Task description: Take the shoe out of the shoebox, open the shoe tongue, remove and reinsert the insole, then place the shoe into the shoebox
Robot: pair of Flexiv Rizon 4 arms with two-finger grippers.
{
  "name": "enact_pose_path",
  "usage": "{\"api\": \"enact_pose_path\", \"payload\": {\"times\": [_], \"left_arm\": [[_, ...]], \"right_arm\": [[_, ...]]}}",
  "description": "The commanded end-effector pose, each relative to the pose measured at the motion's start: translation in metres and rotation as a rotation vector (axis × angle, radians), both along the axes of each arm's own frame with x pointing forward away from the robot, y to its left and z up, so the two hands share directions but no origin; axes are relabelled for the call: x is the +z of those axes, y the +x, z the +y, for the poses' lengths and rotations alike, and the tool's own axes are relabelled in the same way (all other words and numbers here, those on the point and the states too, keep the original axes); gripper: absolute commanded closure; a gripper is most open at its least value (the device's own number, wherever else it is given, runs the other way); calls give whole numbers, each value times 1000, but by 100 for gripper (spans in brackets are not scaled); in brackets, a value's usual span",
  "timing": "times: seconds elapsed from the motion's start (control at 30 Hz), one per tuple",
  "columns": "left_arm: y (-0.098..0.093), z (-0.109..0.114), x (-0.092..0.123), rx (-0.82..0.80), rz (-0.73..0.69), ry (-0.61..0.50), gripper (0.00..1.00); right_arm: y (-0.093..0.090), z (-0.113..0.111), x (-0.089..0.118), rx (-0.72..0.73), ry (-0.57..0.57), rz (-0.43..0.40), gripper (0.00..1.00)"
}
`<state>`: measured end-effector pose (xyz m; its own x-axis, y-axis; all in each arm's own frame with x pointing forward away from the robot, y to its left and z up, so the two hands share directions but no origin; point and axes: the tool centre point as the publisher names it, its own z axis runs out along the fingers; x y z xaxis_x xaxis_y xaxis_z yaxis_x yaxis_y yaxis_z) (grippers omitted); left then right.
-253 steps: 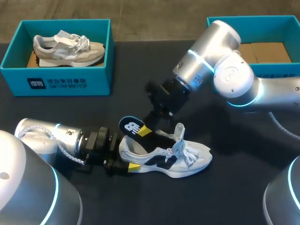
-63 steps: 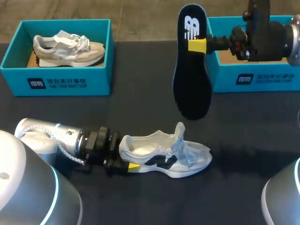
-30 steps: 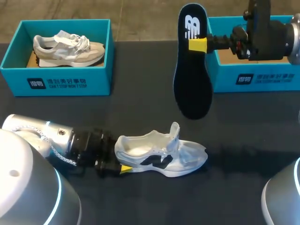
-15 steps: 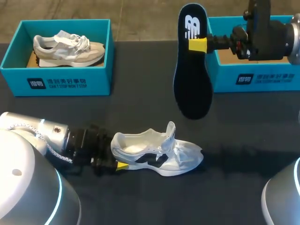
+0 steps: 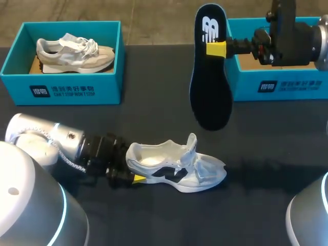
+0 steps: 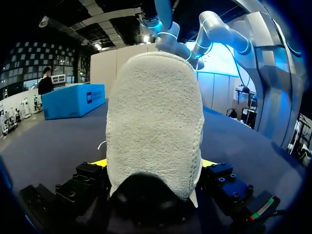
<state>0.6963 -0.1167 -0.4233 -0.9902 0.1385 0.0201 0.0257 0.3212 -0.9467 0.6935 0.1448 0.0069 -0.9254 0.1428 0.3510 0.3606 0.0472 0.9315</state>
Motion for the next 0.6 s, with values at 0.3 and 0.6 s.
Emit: {"api": "enact_pose_path", "payload": {"times": [0.3, 0.6], "left_arm": [[9, 2, 8, -19, 21, -52, 0], [11, 6, 23, -13, 13, -3, 0]], "right_arm": [[1, 3, -1, -1, 0, 0, 100], [1, 3, -1, -1, 0, 0, 100]]}}
